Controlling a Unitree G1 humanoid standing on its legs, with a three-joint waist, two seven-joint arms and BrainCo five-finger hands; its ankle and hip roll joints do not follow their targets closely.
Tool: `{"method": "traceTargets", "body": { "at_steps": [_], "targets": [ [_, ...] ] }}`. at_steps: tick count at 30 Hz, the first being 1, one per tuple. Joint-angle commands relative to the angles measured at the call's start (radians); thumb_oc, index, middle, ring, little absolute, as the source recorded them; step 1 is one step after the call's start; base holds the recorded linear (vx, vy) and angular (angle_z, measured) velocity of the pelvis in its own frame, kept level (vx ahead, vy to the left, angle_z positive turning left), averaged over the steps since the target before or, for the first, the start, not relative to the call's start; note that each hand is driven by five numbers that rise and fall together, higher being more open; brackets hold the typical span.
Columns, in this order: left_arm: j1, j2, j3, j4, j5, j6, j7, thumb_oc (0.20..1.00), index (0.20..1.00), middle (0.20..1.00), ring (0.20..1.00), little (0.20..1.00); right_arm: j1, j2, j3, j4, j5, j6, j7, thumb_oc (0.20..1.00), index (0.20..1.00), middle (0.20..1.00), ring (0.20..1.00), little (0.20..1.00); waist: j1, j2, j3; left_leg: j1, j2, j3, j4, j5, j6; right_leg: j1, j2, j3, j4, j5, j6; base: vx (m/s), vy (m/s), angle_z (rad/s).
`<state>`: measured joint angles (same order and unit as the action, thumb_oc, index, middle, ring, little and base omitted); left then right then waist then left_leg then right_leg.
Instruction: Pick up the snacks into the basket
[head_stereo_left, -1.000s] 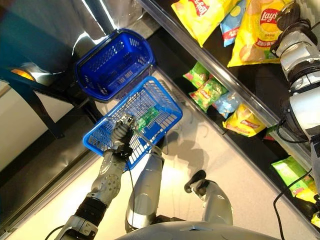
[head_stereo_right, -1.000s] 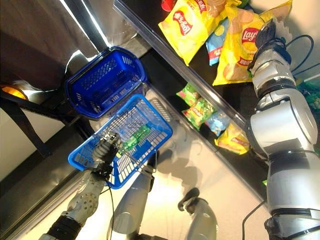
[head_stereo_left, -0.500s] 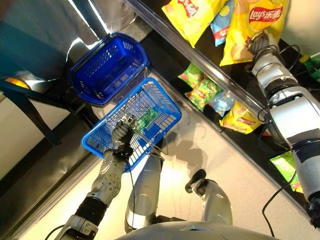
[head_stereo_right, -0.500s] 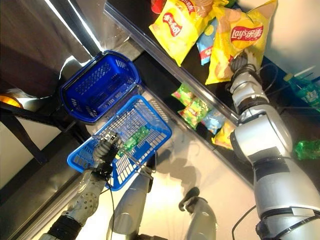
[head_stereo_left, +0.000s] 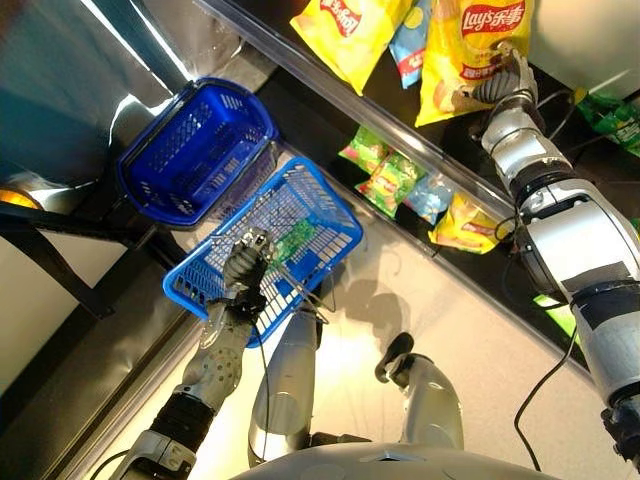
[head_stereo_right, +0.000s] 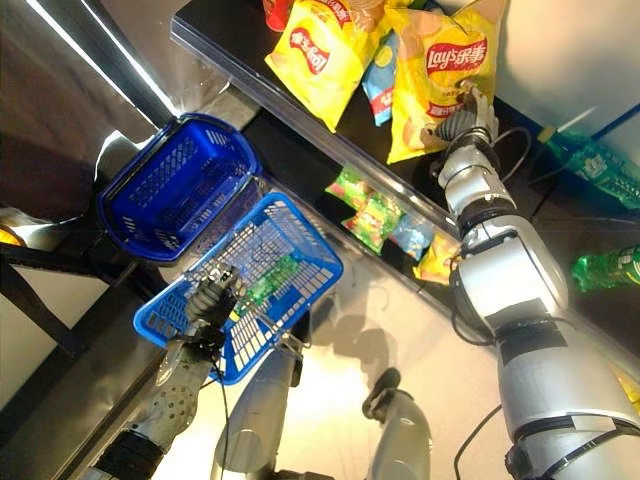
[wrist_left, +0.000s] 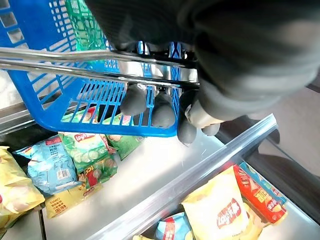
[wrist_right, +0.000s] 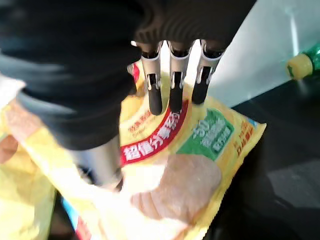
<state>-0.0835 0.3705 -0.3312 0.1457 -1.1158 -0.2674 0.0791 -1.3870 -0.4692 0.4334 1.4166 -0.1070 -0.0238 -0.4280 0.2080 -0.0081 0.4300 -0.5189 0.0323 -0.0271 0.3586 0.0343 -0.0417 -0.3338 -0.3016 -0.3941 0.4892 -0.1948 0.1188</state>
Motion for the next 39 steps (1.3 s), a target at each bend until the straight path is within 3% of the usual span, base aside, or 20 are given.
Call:
{"method": "traceTargets", "body": {
  "at_steps": [1, 3, 21, 32, 39],
  "targets": [
    [-0.062, -0.02, 0.037, -0.156, 0.061, -0.122, -0.044, 0.2, 0.2, 0.2, 0.2, 0.2, 0.002, -0.021, 0.021, -0.047, -0.017, -0.029, -0.055, 1.0, 1.0, 1.0, 1.0, 1.0, -0.006, 0.025, -0.067, -0.006, -0.026, 0.016, 0.082, -0.113, 0.058, -0.02, 0.001, -0.013, -0.006, 0.156, 0.035, 0.08, -0.024, -0.02],
    [-0.058, -0.019, 0.03, -0.155, 0.058, -0.12, -0.048, 0.2, 0.2, 0.2, 0.2, 0.2, -0.003, -0.014, 0.023, -0.028, -0.012, -0.025, -0.042, 1.0, 1.0, 1.0, 1.0, 1.0, -0.002, 0.024, -0.065, 0.002, -0.025, 0.011, 0.096, -0.145, 0.051, -0.01, 0.001, -0.004, 0.004, 0.135, 0.048, 0.04, -0.014, -0.01],
    [-0.049, 0.0, 0.02, -0.164, 0.051, -0.122, -0.041, 0.2, 0.2, 0.2, 0.2, 0.2, -0.072, 0.027, -0.007, 0.037, 0.086, -0.019, -0.035, 1.0, 1.0, 1.0, 1.0, 1.0, 0.012, 0.027, -0.066, -0.005, -0.032, 0.005, 0.088, -0.141, 0.052, -0.01, -0.002, -0.011, 0.004, 0.142, 0.053, 0.0, -0.001, 0.01],
    [-0.035, 0.029, 0.01, -0.193, 0.045, -0.119, -0.046, 0.2, 0.2, 0.2, 0.2, 0.2, -0.184, 0.019, 0.076, 0.074, 0.03, 0.019, -0.025, 1.0, 1.0, 1.0, 1.0, 1.0, 0.045, 0.031, -0.062, -0.015, -0.043, -0.008, 0.059, -0.119, 0.051, -0.015, -0.004, -0.03, -0.002, 0.146, 0.056, 0.0, -0.014, 0.05],
    [-0.031, 0.032, 0.005, -0.215, 0.038, -0.109, -0.053, 0.2, 0.2, 0.2, 0.2, 0.2, -0.173, -0.072, 0.093, 0.111, 0.002, 0.058, 0.007, 1.0, 1.0, 1.0, 1.0, 1.0, 0.088, 0.052, -0.054, -0.035, -0.066, -0.033, 0.022, -0.087, 0.044, -0.021, -0.011, -0.068, -0.004, 0.141, 0.06, 0.0, -0.039, 0.21]
  ]
}}
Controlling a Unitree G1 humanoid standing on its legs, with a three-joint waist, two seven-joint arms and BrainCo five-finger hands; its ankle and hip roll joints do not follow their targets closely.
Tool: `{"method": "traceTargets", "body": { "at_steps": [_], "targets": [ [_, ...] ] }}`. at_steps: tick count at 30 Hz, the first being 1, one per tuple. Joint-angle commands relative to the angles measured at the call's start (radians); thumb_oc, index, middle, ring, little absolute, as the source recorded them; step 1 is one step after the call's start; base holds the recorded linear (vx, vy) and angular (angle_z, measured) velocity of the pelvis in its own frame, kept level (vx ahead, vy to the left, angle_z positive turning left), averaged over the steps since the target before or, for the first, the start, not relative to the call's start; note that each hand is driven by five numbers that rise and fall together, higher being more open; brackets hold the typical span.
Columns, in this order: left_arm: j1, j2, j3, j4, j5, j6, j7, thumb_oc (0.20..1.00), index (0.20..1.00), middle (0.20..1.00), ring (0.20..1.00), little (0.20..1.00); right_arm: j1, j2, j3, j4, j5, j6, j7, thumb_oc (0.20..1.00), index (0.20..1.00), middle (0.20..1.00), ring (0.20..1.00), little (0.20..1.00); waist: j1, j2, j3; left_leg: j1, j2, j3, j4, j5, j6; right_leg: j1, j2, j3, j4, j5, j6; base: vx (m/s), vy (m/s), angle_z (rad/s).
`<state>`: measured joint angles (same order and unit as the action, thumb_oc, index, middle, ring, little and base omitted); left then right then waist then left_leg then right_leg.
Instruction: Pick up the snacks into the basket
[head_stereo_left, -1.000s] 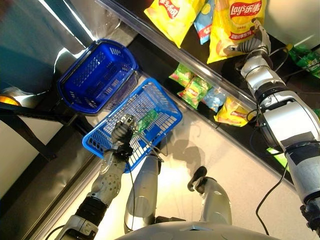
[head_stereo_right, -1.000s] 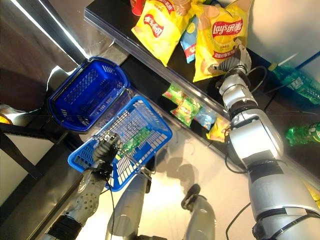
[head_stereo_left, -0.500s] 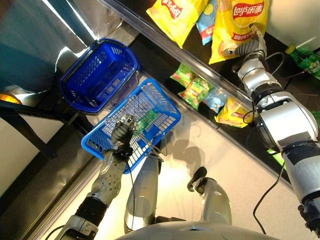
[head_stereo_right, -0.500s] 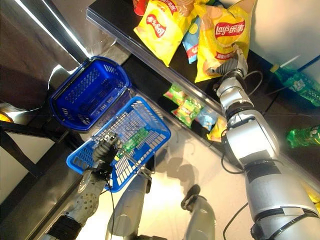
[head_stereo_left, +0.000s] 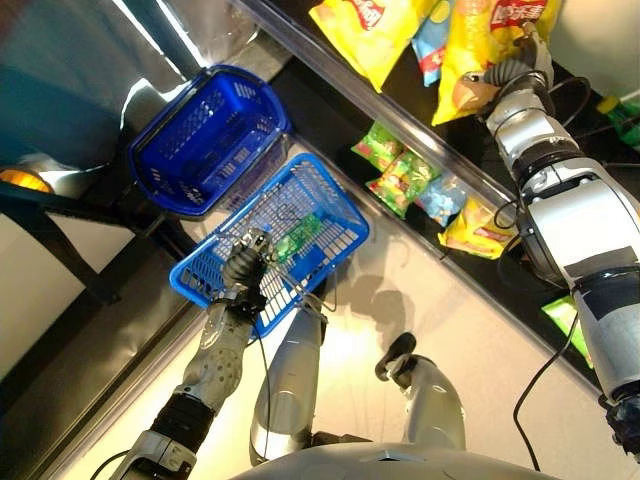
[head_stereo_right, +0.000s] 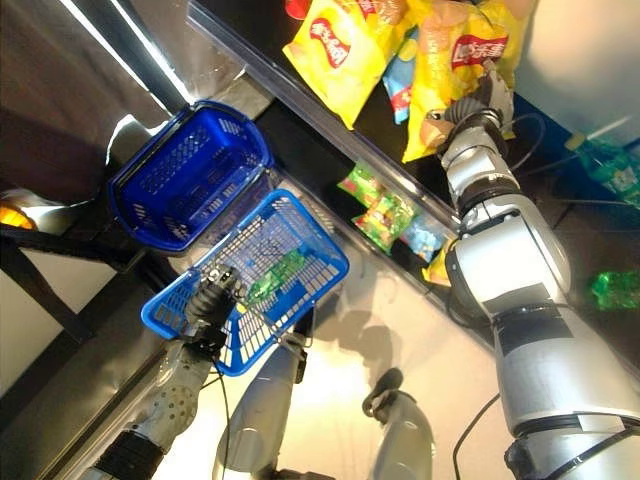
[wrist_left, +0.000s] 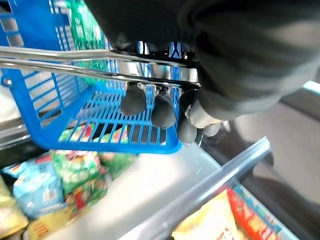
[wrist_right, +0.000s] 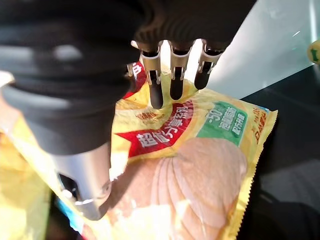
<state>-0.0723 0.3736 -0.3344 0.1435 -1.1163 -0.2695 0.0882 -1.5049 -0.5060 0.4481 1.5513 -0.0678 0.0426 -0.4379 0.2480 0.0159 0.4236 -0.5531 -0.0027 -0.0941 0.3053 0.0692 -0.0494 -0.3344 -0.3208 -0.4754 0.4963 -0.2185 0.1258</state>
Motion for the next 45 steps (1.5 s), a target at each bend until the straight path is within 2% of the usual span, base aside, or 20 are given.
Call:
{"method": "traceTargets", "body": {
  "at_steps": [1, 15, 16, 17, 18, 27, 37, 40, 43, 44, 45],
  "targets": [
    [-0.043, 0.027, 0.008, -0.211, 0.039, -0.106, -0.063, 0.2, 0.2, 0.2, 0.2, 0.2, -0.049, -0.044, 0.077, -0.021, -0.04, -0.005, 0.019, 1.0, 1.0, 1.0, 1.0, 1.0, 0.051, 0.03, -0.047, -0.003, -0.033, 0.032, 0.072, -0.119, 0.051, -0.021, 0.008, 0.008, -0.011, 0.164, 0.054, 0.01, -0.04, 0.18],
    [-0.033, 0.027, -0.009, -0.21, 0.043, -0.068, -0.083, 0.2, 0.2, 0.2, 0.2, 0.2, 0.023, -0.097, 0.083, 0.025, -0.148, 0.051, 0.044, 1.0, 1.0, 1.0, 1.0, 1.0, 0.084, 0.065, -0.06, -0.022, -0.052, 0.003, 0.06, -0.106, 0.053, -0.035, -0.021, -0.021, 0.023, 0.147, 0.056, 0.0, -0.003, 0.09],
    [-0.034, 0.028, -0.01, -0.211, 0.043, -0.066, -0.085, 0.2, 0.2, 0.2, 0.2, 0.2, 0.024, -0.101, 0.085, 0.023, -0.155, 0.053, 0.043, 0.912, 0.912, 0.912, 0.912, 0.912, 0.086, 0.066, -0.061, -0.022, -0.053, 0.001, 0.061, -0.106, 0.054, -0.034, -0.023, -0.021, 0.024, 0.145, 0.056, -0.01, 0.001, 0.05],
    [-0.032, 0.03, -0.01, -0.211, 0.047, -0.064, -0.086, 0.2, 0.2, 0.2, 0.2, 0.2, 0.026, -0.107, 0.088, 0.022, -0.161, 0.058, 0.045, 0.602, 0.602, 0.602, 0.602, 0.602, 0.087, 0.068, -0.062, -0.022, -0.054, 0.0, 0.061, -0.106, 0.055, -0.036, -0.024, -0.021, 0.028, 0.146, 0.057, -0.02, 0.0, 0.05],
    [-0.03, 0.032, -0.011, -0.21, 0.051, -0.062, -0.09, 0.2, 0.2, 0.2, 0.2, 0.2, 0.034, -0.115, 0.097, 0.016, -0.181, 0.063, 0.041, 0.2, 0.2, 0.2, 0.2, 0.2, 0.091, 0.07, -0.064, -0.022, -0.057, -0.003, 0.063, -0.106, 0.056, -0.037, -0.026, -0.02, 0.032, 0.145, 0.057, -0.03, 0.004, 0.07],
    [-0.038, 0.034, -0.014, -0.2, 0.055, -0.05, -0.101, 0.2, 0.2, 0.2, 0.2, 0.2, 0.048, -0.138, 0.099, 0.018, -0.214, 0.083, 0.045, 0.2, 0.2, 0.2, 0.2, 0.2, 0.1, 0.078, -0.073, -0.02, -0.066, -0.016, 0.063, -0.104, 0.055, -0.024, -0.035, -0.028, 0.033, 0.144, 0.058, -0.02, 0.001, 0.07],
    [-0.046, 0.032, -0.003, -0.193, 0.066, -0.05, -0.107, 0.2, 0.2, 0.2, 0.2, 0.2, 0.08, -0.132, 0.064, -0.006, -0.188, 0.067, 0.03, 0.2, 0.2, 0.2, 0.2, 0.2, 0.087, 0.059, -0.078, -0.014, -0.062, -0.012, 0.092, -0.127, 0.061, -0.019, -0.037, -0.017, 0.039, 0.147, 0.057, 0.0, 0.006, 0.01],
    [-0.053, 0.029, -0.001, -0.186, 0.068, -0.057, -0.103, 0.2, 0.2, 0.2, 0.2, 0.2, 0.087, -0.118, 0.048, -0.029, -0.157, 0.046, 0.017, 0.2, 0.2, 0.2, 0.2, 0.2, 0.075, 0.049, -0.08, -0.008, -0.058, -0.007, 0.102, -0.136, 0.062, -0.014, -0.037, -0.008, 0.039, 0.149, 0.056, 0.0, 0.022, -0.01],
    [-0.071, 0.022, 0.01, -0.173, 0.078, -0.074, -0.084, 0.2, 0.2, 0.2, 0.2, 0.2, 0.1, -0.064, -0.004, -0.08, -0.077, 0.003, -0.013, 0.2, 0.2, 0.2, 0.2, 0.2, 0.052, 0.038, -0.076, 0.003, -0.047, 0.009, 0.117, -0.149, 0.065, -0.015, -0.033, 0.012, 0.043, 0.149, 0.052, 0.01, 0.059, -0.03],
    [-0.074, 0.017, 0.025, -0.16, 0.084, -0.086, -0.069, 0.2, 0.2, 0.2, 0.2, 0.2, 0.107, -0.015, -0.02, -0.115, -0.038, -0.021, -0.023, 0.2, 0.2, 0.2, 0.2, 0.2, 0.033, 0.028, -0.073, 0.013, -0.039, 0.021, 0.125, -0.156, 0.065, -0.014, -0.028, 0.025, 0.043, 0.149, 0.05, 0.01, 0.067, -0.21],
    [-0.074, 0.017, 0.026, -0.16, 0.084, -0.087, -0.069, 0.2, 0.2, 0.2, 0.2, 0.2, 0.107, -0.014, -0.02, -0.115, -0.038, -0.021, -0.023, 0.2, 0.2, 0.2, 0.2, 0.2, 0.033, 0.028, -0.072, 0.014, -0.038, 0.022, 0.125, -0.157, 0.066, -0.014, -0.028, 0.026, 0.043, 0.149, 0.05, 0.01, 0.072, -0.47]
  ]
}}
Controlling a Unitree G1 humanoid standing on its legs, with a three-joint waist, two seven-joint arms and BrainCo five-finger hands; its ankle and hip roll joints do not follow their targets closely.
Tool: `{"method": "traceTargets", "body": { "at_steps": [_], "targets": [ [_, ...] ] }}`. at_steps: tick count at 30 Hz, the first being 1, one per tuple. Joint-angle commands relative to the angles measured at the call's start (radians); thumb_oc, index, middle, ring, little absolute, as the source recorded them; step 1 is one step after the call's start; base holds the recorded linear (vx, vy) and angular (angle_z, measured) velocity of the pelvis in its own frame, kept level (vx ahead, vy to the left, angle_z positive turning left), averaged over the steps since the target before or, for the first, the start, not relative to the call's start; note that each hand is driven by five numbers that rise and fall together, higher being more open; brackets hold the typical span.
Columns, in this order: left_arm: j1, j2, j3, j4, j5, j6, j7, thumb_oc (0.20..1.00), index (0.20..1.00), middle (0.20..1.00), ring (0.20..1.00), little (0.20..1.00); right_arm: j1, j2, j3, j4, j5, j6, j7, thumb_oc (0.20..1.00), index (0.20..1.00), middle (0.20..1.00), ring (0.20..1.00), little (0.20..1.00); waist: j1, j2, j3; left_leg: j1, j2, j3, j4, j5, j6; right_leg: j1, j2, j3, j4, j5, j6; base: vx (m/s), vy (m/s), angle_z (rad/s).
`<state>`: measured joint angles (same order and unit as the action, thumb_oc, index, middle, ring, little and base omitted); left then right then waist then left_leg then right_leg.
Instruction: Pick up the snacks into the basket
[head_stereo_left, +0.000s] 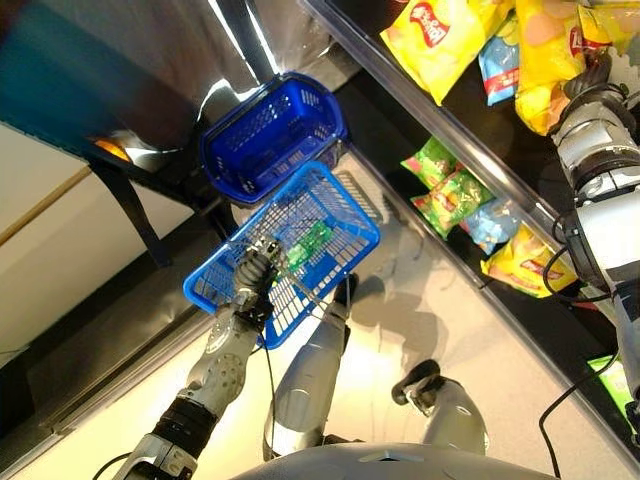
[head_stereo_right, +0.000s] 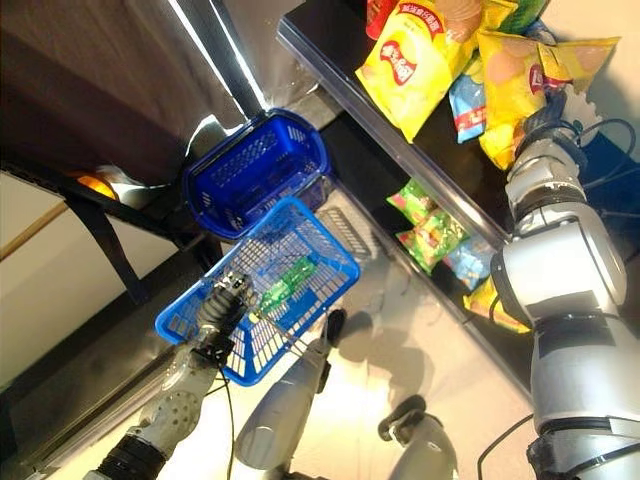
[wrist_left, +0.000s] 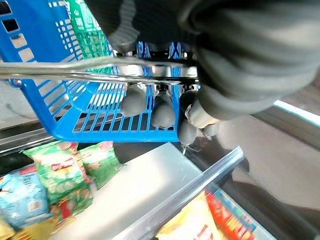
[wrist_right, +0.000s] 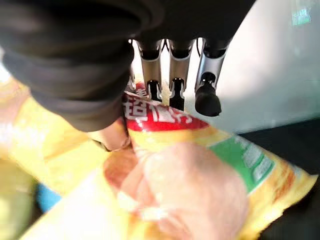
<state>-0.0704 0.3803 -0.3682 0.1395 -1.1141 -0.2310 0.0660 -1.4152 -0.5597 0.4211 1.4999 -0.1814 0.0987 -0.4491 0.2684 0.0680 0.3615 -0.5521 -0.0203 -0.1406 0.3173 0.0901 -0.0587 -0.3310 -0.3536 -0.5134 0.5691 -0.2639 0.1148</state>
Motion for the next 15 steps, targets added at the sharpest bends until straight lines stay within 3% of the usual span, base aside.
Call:
{"method": "traceTargets", "body": {
  "at_steps": [1, 3, 5, 6, 7, 15],
  "targets": [
    [-0.076, 0.005, 0.069, -0.15, 0.083, -0.134, -0.036, 0.2, 0.2, 0.2, 0.2, 0.2, 0.033, 0.076, -0.017, -0.101, 0.101, -0.097, -0.03, 0.2, 0.2, 0.2, 0.2, 0.2, -0.001, -0.032, -0.008, 0.019, -0.015, 0.078, 0.12, -0.184, 0.076, -0.017, 0.008, 0.076, -0.031, 0.194, 0.058, 0.0, 0.048, -0.48],
    [-0.078, -0.004, 0.097, -0.147, 0.09, -0.145, -0.018, 0.2, 0.2, 0.2, 0.2, 0.2, 0.079, 0.154, -0.03, -0.209, 0.12, -0.137, -0.032, 0.2, 0.2, 0.2, 0.2, 0.2, -0.044, -0.046, 0.001, 0.028, 0.003, 0.102, 0.141, -0.199, 0.077, -0.022, 0.019, 0.105, -0.032, 0.201, 0.054, -0.01, 0.082, -0.41],
    [-0.073, -0.009, 0.108, -0.149, 0.09, -0.149, -0.015, 0.2, 0.2, 0.2, 0.2, 0.2, 0.111, 0.163, -0.036, -0.25, 0.12, -0.148, -0.036, 0.2, 0.2, 0.2, 0.2, 0.2, -0.056, -0.049, 0.004, 0.034, 0.009, 0.108, 0.142, -0.202, 0.077, -0.021, 0.022, 0.111, -0.035, 0.201, 0.053, -0.04, 0.065, -0.62],
    [-0.073, -0.016, 0.115, -0.151, 0.09, -0.153, -0.013, 0.2, 0.2, 0.2, 0.2, 0.2, 0.132, 0.175, -0.061, -0.294, 0.131, -0.16, -0.046, 0.2, 0.2, 0.2, 0.2, 0.2, -0.069, -0.05, 0.007, 0.029, 0.013, 0.12, 0.134, -0.174, 0.084, -0.028, 0.024, 0.104, -0.049, 0.227, 0.039, -0.07, 0.105, -0.51],
    [-0.064, -0.029, 0.125, -0.15, 0.084, -0.156, -0.014, 0.2, 0.2, 0.2, 0.2, 0.2, 0.201, 0.183, -0.089, -0.39, 0.109, -0.176, -0.064, 0.2, 0.2, 0.2, 0.2, 0.2, -0.094, -0.056, 0.009, 0.032, 0.021, 0.129, 0.144, -0.181, 0.083, -0.03, 0.028, 0.112, -0.051, 0.226, 0.037, -0.07, 0.089, -0.19],
    [-0.053, -0.057, 0.146, -0.131, 0.074, -0.17, -0.017, 0.2, 0.2, 0.2, 0.2, 0.2, 0.393, 0.153, -0.159, -0.6, 0.045, -0.201, -0.091, 0.2, 0.2, 0.2, 0.2, 0.2, -0.129, -0.069, 0.004, 0.054, 0.037, 0.15, 0.152, -0.2, 0.088, -0.025, 0.033, 0.129, -0.061, 0.236, 0.044, 0.03, 0.024, -0.25]
  ]
}}
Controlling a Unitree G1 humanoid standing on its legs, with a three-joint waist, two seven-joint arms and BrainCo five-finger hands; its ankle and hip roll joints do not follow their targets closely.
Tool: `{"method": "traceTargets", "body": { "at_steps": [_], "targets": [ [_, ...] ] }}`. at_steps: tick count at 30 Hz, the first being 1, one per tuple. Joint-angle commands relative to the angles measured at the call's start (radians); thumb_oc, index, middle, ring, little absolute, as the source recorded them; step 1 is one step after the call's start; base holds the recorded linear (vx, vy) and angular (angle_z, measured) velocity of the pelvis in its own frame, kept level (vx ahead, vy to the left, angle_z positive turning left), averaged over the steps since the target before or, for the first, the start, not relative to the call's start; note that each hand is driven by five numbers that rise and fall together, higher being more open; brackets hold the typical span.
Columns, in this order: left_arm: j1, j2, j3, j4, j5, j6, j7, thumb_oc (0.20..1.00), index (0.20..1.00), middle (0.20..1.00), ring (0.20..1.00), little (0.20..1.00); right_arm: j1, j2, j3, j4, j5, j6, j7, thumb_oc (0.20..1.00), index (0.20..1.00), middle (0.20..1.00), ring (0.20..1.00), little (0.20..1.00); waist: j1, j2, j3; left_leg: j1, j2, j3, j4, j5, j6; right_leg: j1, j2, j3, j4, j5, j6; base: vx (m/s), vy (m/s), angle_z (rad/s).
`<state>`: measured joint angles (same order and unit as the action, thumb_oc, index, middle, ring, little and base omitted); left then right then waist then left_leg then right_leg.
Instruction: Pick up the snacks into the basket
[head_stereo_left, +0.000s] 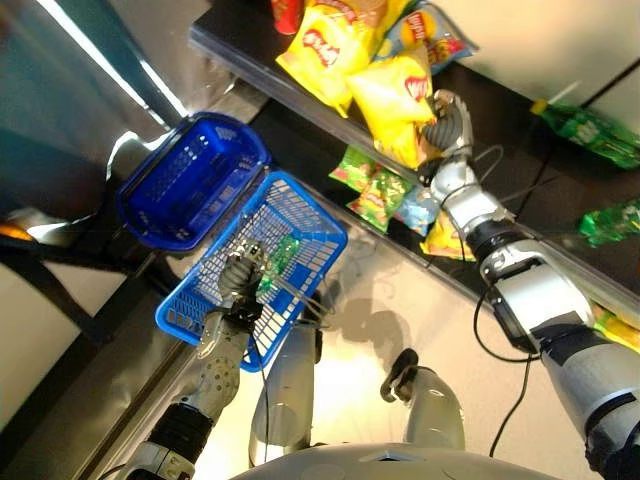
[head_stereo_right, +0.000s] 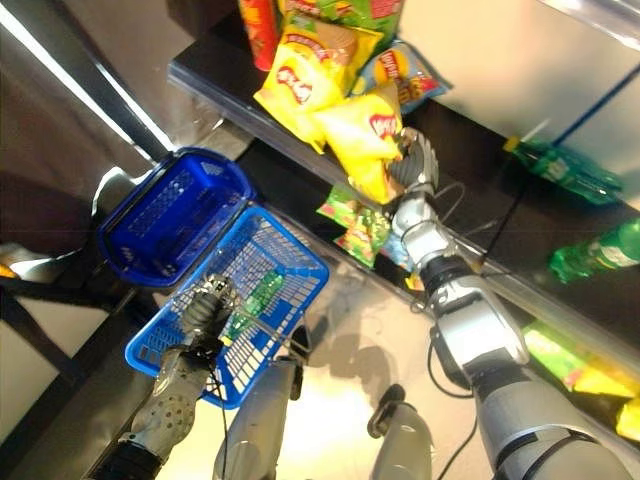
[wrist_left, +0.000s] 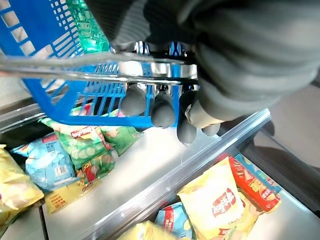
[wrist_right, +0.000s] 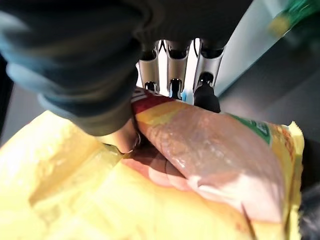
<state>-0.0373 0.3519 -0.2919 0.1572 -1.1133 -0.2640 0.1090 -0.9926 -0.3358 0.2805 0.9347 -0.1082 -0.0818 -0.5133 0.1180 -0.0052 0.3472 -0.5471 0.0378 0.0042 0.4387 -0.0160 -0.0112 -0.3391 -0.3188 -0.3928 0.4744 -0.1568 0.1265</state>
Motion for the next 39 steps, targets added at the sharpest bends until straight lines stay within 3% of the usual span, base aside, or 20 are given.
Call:
{"method": "traceTargets", "body": {
  "at_steps": [1, 16, 27, 39],
  "targets": [
    [-0.083, -0.035, 0.071, -0.146, 0.072, -0.142, -0.061, 0.2, 0.2, 0.2, 0.2, 0.2, 0.017, -0.068, -0.037, -0.085, -0.033, -0.03, -0.031, 0.2, 0.2, 0.2, 0.2, 0.2, 0.015, 0.002, 0.018, 0.057, -0.018, 0.008, 0.03, -0.097, 0.04, -0.013, -0.002, 0.01, 0.033, 0.133, 0.037, 0.04, 0.007, -0.07],
    [-0.056, -0.073, 0.093, -0.137, 0.089, -0.156, -0.052, 0.2, 0.2, 0.2, 0.2, 0.2, 0.295, -0.059, -0.139, -0.403, -0.095, -0.081, -0.048, 0.2, 0.2, 0.2, 0.2, 0.2, 0.0, -0.013, 0.01, 0.092, -0.013, 0.013, 0.013, -0.103, 0.038, 0.025, -0.002, 0.001, 0.017, 0.134, 0.046, 0.04, -0.012, -0.02],
    [-0.01, -0.099, 0.129, -0.159, 0.09, -0.155, -0.068, 0.2, 0.2, 0.2, 0.2, 0.2, 0.575, -0.075, -0.167, -0.877, -0.067, -0.209, 0.092, 0.2, 0.2, 0.2, 0.2, 0.2, -0.031, -0.045, 0.004, 0.104, -0.004, 0.021, 0.007, -0.103, 0.036, 0.029, 0.002, 0.008, 0.015, 0.13, 0.045, 0.0, -0.003, -0.01],
    [0.011, -0.089, 0.141, -0.184, 0.086, -0.154, -0.085, 0.2, 0.2, 0.2, 0.2, 0.2, 0.653, -0.094, -0.115, -1.022, -0.017, -0.25, 0.196, 0.2, 0.2, 0.2, 0.2, 0.2, -0.039, -0.053, 0.011, 0.098, 0.0, 0.019, -0.001, -0.091, 0.032, 0.022, 0.003, 0.004, 0.015, 0.128, 0.043, 0.0, 0.0, 0.0]
  ]
}}
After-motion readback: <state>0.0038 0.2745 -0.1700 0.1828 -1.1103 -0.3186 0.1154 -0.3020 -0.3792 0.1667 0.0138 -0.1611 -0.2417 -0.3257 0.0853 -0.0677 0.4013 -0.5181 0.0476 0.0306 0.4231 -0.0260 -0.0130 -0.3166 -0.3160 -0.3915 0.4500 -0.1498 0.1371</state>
